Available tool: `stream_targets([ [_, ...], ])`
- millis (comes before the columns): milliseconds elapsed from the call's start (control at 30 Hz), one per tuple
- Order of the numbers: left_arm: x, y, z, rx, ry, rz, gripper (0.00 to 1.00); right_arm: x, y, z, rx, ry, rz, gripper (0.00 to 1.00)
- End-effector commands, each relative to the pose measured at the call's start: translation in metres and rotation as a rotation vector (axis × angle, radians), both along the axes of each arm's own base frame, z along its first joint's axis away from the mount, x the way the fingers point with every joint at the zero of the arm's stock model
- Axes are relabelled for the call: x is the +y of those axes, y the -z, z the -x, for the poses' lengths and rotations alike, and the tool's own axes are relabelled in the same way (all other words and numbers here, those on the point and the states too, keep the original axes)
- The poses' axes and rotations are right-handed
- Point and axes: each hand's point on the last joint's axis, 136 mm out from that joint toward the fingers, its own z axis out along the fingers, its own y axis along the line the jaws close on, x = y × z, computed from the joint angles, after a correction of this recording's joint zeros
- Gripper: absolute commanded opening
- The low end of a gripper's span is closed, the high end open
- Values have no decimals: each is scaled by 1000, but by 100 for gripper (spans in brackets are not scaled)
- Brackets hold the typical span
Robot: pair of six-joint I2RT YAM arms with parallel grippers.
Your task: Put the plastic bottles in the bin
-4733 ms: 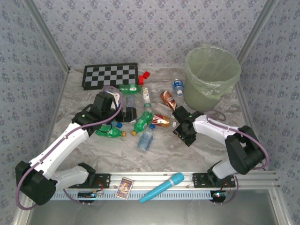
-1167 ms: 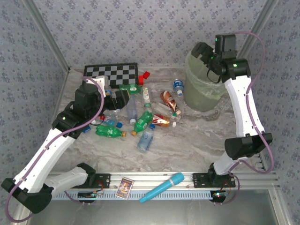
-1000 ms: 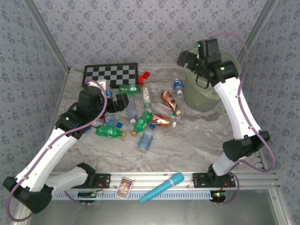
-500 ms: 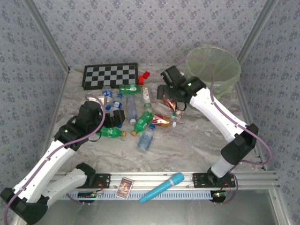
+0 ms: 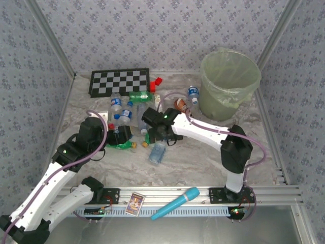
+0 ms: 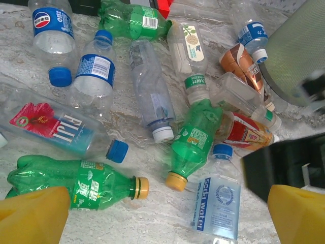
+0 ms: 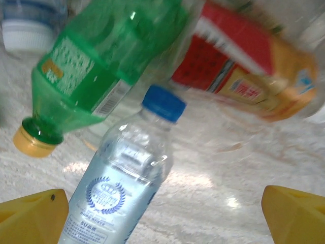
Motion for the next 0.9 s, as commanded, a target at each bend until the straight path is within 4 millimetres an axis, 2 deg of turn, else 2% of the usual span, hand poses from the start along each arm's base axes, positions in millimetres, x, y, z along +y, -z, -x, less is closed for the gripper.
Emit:
stream_targets([
  [0, 5, 7, 8, 26, 0, -17, 100, 12, 16, 13, 59, 25, -31, 100],
  [167, 11, 7, 17, 33, -4, -21, 100, 18, 41, 27, 131, 47, -25, 99],
  [267, 12, 8, 21, 42, 2, -19, 100, 17, 56, 38, 196, 75, -42, 97],
  [367, 10, 10, 23, 55, 11, -13, 100, 16, 66, 41, 221, 107, -54, 93],
  [667, 8, 9, 25, 61, 16, 5, 100, -6, 82, 47, 248, 192, -35, 84],
  [867, 3, 10, 26, 69, 35, 27, 100, -8, 85, 44, 236, 193, -35, 79],
])
